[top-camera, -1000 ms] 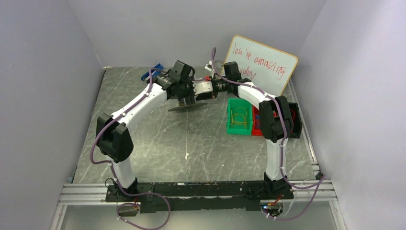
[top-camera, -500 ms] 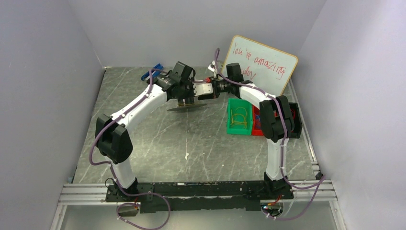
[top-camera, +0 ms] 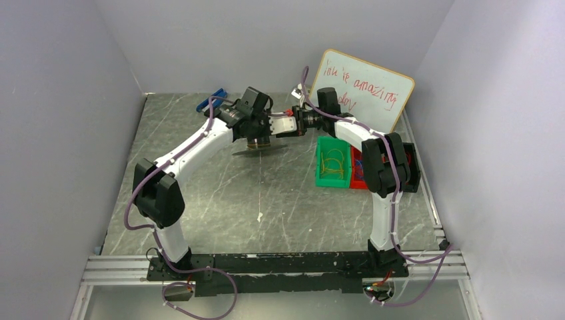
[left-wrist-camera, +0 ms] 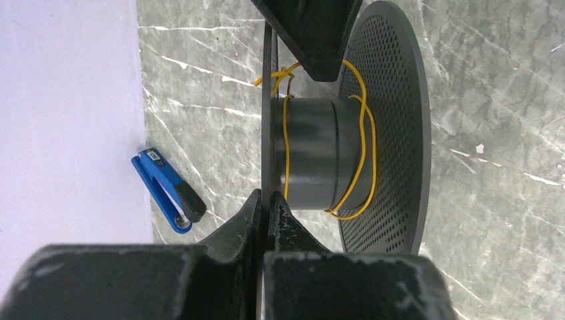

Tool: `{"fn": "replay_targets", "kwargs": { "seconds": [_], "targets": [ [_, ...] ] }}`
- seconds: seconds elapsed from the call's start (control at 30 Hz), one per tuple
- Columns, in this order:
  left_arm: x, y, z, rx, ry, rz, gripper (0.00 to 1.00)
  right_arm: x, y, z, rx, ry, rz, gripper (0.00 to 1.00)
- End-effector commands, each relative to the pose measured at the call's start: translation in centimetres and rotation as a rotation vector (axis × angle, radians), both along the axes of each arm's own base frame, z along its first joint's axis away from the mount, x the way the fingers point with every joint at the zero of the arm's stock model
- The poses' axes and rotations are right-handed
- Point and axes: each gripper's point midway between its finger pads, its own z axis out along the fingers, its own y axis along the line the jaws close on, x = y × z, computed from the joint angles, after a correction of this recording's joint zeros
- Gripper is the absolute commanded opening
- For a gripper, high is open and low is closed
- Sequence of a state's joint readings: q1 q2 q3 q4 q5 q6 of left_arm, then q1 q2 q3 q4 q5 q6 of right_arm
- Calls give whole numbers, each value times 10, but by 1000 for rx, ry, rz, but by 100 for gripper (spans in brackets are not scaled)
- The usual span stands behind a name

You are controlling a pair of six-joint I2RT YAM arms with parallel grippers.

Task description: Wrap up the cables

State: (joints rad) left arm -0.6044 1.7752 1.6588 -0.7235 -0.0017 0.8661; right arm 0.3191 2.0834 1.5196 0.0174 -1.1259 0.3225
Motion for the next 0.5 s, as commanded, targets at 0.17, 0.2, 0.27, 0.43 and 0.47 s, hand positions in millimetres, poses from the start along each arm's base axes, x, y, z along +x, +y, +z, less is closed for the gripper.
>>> {"fn": "replay_targets", "kwargs": {
  "seconds": [0.17,0.2,0.27,0.43,0.47],
  "targets": [
    [-3,-18,32,-99,-53,15,2,-2,6,14,41,-67,42,0],
    [-3,-19,33,-111,-51,26,3,-3,6,11,37,-64,41,0],
    [-3,-20,35,-134,-43,49,3,-4,4,4,29,-48,35,0],
    [-6,-20,38,-161,-26,81,3,-5,5,-2,24,-38,34,0],
    [-5,-20,38,-164,-26,83,3,-5,5,-3,23,-35,35,0]
  ]
}}
